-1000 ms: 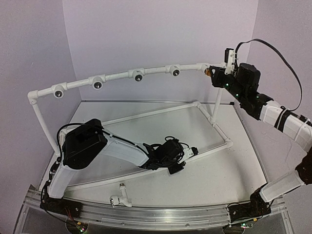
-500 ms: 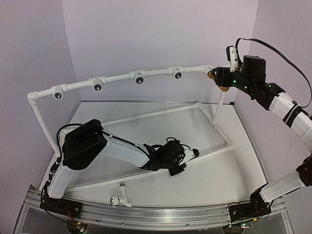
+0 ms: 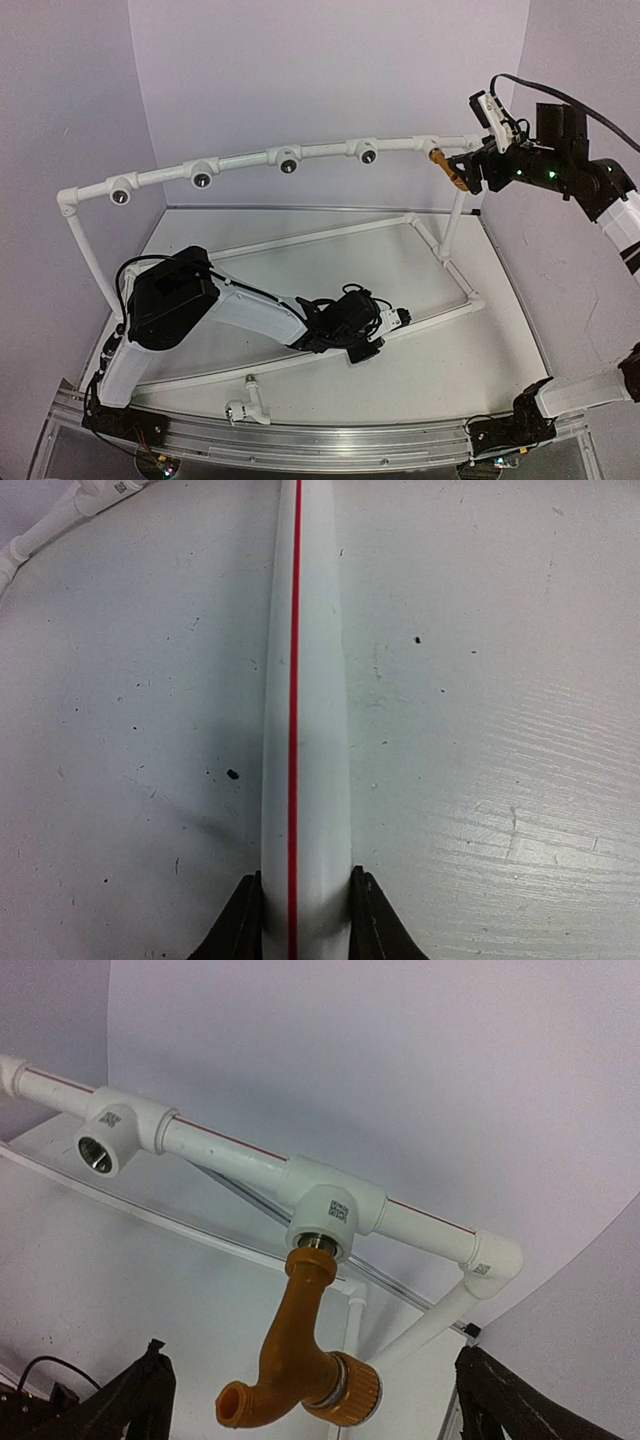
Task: Install the water faucets
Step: Screw the water faucet onto the adaptor.
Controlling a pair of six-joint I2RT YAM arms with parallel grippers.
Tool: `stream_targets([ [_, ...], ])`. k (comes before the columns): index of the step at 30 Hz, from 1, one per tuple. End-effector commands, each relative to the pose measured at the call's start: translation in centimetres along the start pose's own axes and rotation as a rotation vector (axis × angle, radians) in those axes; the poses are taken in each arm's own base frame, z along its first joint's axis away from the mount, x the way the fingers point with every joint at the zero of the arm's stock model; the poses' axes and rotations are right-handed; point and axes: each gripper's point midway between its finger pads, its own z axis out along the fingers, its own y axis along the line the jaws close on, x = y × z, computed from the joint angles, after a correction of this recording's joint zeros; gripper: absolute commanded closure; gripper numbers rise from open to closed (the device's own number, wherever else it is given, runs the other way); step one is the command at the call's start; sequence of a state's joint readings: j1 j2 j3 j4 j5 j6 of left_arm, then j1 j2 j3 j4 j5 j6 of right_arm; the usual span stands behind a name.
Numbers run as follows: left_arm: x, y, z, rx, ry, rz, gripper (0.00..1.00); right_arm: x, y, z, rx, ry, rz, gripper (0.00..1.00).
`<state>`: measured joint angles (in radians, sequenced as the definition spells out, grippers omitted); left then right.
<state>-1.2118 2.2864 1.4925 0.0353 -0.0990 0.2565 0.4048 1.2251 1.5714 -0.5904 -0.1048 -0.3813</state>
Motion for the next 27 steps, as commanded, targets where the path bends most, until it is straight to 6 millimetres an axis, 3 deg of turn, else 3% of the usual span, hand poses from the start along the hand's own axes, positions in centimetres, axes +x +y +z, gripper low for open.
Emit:
stream_targets([
  [1, 14.1, -8.7, 0.1, 0.298, 0.419, 0.100, 1.00, 0.7, 0.3, -0.4, 0.049, 0.014, -0.167, 0.02],
  [7, 14.2, -8.7, 0.3, 0.295, 0.424, 0.099, 1.00, 1.0, 1.5, 2.4, 0.235, 0.065, -0.450, 0.04],
  [11, 14.1, -8.6, 0.3, 0.292, 0.424, 0.097, 1.00, -0.2, -1.0, 2.8, 0.523, 0.057, -0.536, 0.08],
  [15, 14.1, -8.6, 0.3, 0.292, 0.425, 0.098, 1.00, -0.3, -1.6, 3.1, 0.611, 0.048, -0.583, 0.10],
  [22, 14.1, -8.6, 0.4, 0.293, 0.426, 0.097, 1.00, 0.2, -1.8, 4.4, 0.665, 0.082, -0.639, 0.28],
  [27, 14.2, -8.6, 0.4, 0.292, 0.427, 0.097, 1.00, 0.5, -1.6, 5.0, 0.655, 0.095, -0.637, 0.47],
])
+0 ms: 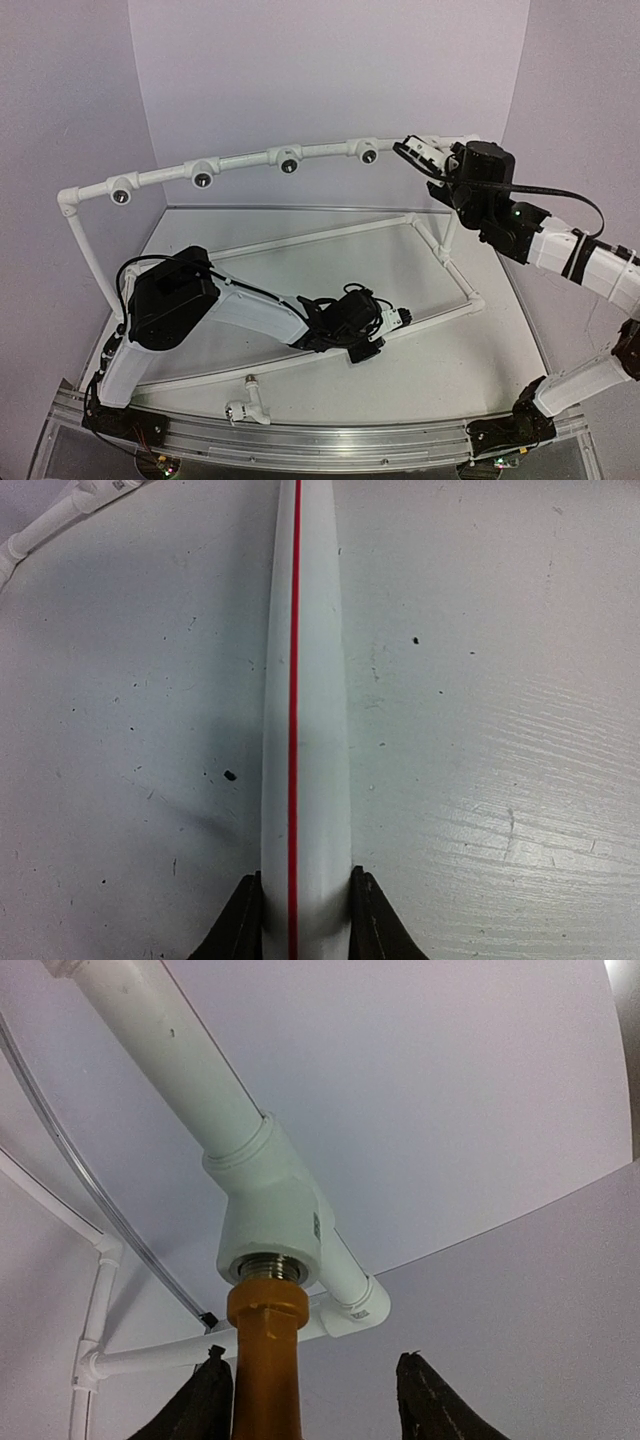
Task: Install the water faucets
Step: Screw the water faucet onto the adaptor.
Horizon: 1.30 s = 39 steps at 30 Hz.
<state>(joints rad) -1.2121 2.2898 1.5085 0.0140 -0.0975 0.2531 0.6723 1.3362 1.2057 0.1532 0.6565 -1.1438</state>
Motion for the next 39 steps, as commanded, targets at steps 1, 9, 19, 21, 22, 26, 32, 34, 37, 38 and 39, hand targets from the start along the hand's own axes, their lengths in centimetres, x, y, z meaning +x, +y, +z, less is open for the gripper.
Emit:
stream_targets([
  [1, 14.2, -8.5, 0.5, 0.286, 0.418, 0.099, 1.00, -0.1, -2.3, 0.2, 0.091, 0.020, 0.053, 0.50],
  [9, 14.3, -8.6, 0.4, 0.287, 0.420, 0.101, 1.00, -0.1, -1.1, 1.2, 0.078, 0.058, 0.043, 0.79],
  [19, 14.3, -8.6, 0.4, 0.287, 0.420, 0.101, 1.00, -1.3, 2.0, 0.9, -0.174, 0.037, 0.331, 1.00],
  [21, 14.4, -8.7, 0.3, 0.289, 0.422, 0.101, 1.00, -1.5, 2.3, 0.8, -0.223, 0.027, 0.391, 1.00],
  [22, 14.4, -8.7, 0.3, 0.290, 0.422, 0.102, 1.00, -1.6, 2.5, 0.8, -0.245, 0.024, 0.425, 1.00],
  [26, 14.4, -8.6, 0.3, 0.289, 0.422, 0.101, 1.00, -1.6, 3.9, 1.1, -0.337, 0.023, 0.541, 1.00],
  [32, 14.5, -8.6, 0.2, 0.289, 0.424, 0.102, 1.00, -2.3, 5.0, 1.2, -0.455, 0.017, 0.733, 1.00],
  [34, 14.5, -8.7, 0.1, 0.291, 0.424, 0.101, 1.00, -2.3, 5.3, 1.3, -0.488, 0.022, 0.794, 1.00],
  [37, 14.5, -8.7, 0.1, 0.292, 0.425, 0.101, 1.00, -2.1, 5.5, 1.3, -0.519, 0.028, 0.850, 1.00],
  [38, 14.5, -8.7, 0.1, 0.292, 0.425, 0.102, 1.00, -2.0, 5.5, 1.3, -0.523, 0.028, 0.858, 1.00],
  [39, 14.5, -8.7, 0.1, 0.292, 0.424, 0.101, 1.00, -1.9, 5.4, 1.3, -0.521, 0.028, 0.857, 1.00],
])
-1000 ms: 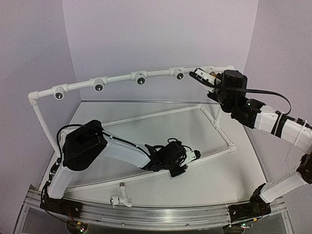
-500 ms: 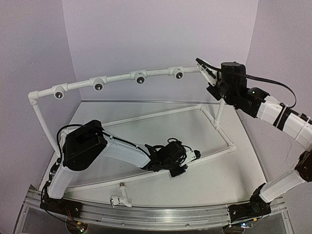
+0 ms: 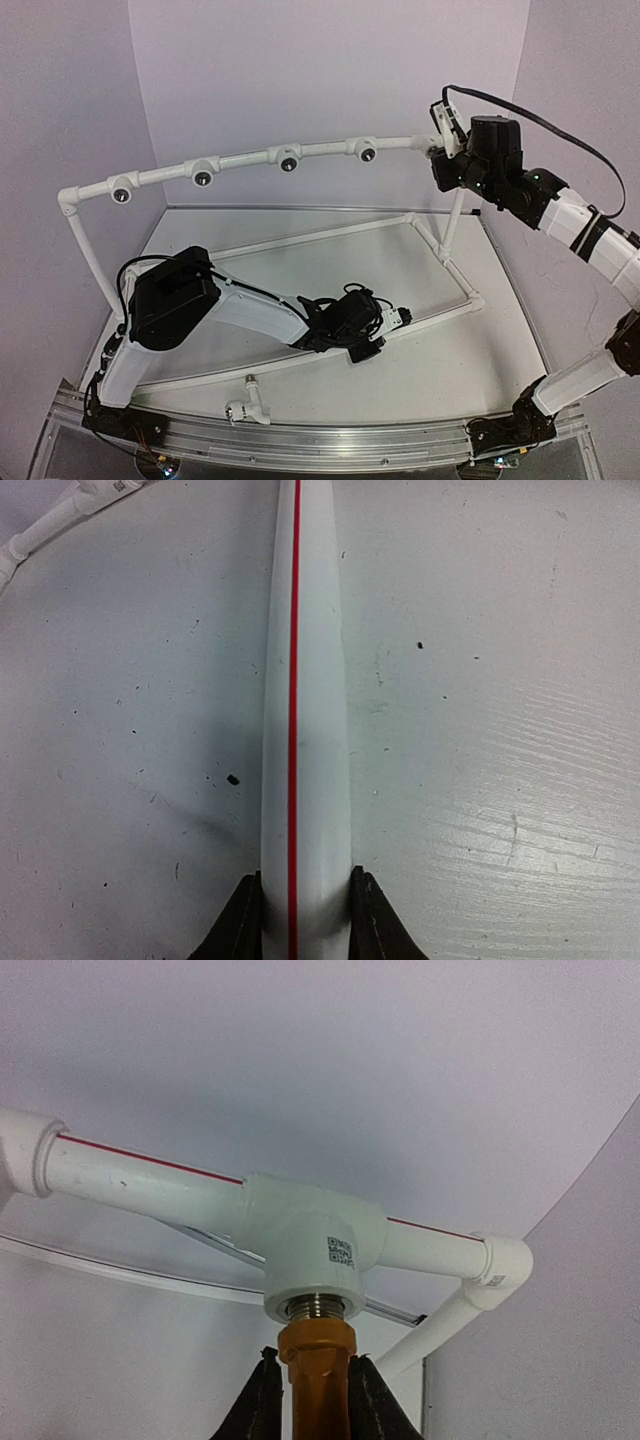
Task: Install the water faucets
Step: Screw the water faucet onto the adaptor.
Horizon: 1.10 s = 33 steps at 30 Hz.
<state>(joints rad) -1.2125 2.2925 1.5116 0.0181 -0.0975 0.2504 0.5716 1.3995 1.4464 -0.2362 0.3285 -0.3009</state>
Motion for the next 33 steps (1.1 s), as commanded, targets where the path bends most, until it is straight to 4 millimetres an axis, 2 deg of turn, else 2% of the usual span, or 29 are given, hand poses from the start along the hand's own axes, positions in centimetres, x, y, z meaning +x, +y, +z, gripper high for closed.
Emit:
stream_targets([
  [1, 14.7, -8.7, 0.0, 0.292, 0.429, 0.104, 1.00, 2.7, 3.3, 1.1, -0.189, 0.083, 0.126, 1.00],
  [4, 14.6, -8.6, 0.0, 0.292, 0.429, 0.104, 1.00, 2.6, 2.8, 0.9, -0.195, 0.086, 0.137, 1.00],
  [8, 14.7, -8.7, 0.0, 0.292, 0.430, 0.104, 1.00, 3.3, 1.9, 0.9, -0.156, 0.132, 0.048, 1.00],
  [9, 14.7, -8.7, 0.1, 0.293, 0.431, 0.104, 1.00, 3.3, 1.7, 0.7, -0.153, 0.136, 0.027, 0.94],
  [11, 14.7, -8.7, 0.1, 0.291, 0.431, 0.104, 1.00, 2.6, 1.5, -0.3, -0.166, 0.126, 0.016, 0.61],
  [13, 14.7, -8.6, 0.2, 0.289, 0.431, 0.104, 1.00, 1.7, 1.4, -1.7, -0.205, 0.107, 0.024, 0.39],
  [15, 14.8, -8.6, 0.3, 0.287, 0.432, 0.104, 1.00, 1.3, 1.4, -3.0, -0.238, 0.096, 0.016, 0.26],
  [17, 14.8, -8.6, 0.3, 0.287, 0.434, 0.102, 1.00, 1.4, 0.9, -4.1, -0.233, 0.088, -0.010, 0.18],
  [19, 14.7, -8.6, 0.3, 0.288, 0.432, 0.103, 1.00, 2.5, 0.4, -5.2, -0.217, 0.083, -0.115, 0.12],
  [23, 14.9, -8.6, 0.3, 0.289, 0.436, 0.104, 1.00, 4.1, -1.9, -4.4, -0.058, 0.088, -0.362, 0.10],
  [25, 14.8, -8.6, 0.4, 0.288, 0.437, 0.103, 1.00, 3.6, -3.1, -4.0, 0.024, 0.063, -0.437, 0.14],
  [26, 14.8, -8.6, 0.4, 0.287, 0.438, 0.102, 1.00, 2.7, -3.8, -3.9, 0.073, 0.035, -0.438, 0.18],
  [29, 14.9, -8.6, 0.6, 0.282, 0.442, 0.102, 1.00, 1.1, -3.7, -4.4, 0.078, -0.055, -0.463, 0.26],
  [33, 15.0, -8.6, 0.7, 0.284, 0.447, 0.103, 1.00, 0.9, -3.1, -4.0, 0.080, -0.091, -0.525, 0.30],
])
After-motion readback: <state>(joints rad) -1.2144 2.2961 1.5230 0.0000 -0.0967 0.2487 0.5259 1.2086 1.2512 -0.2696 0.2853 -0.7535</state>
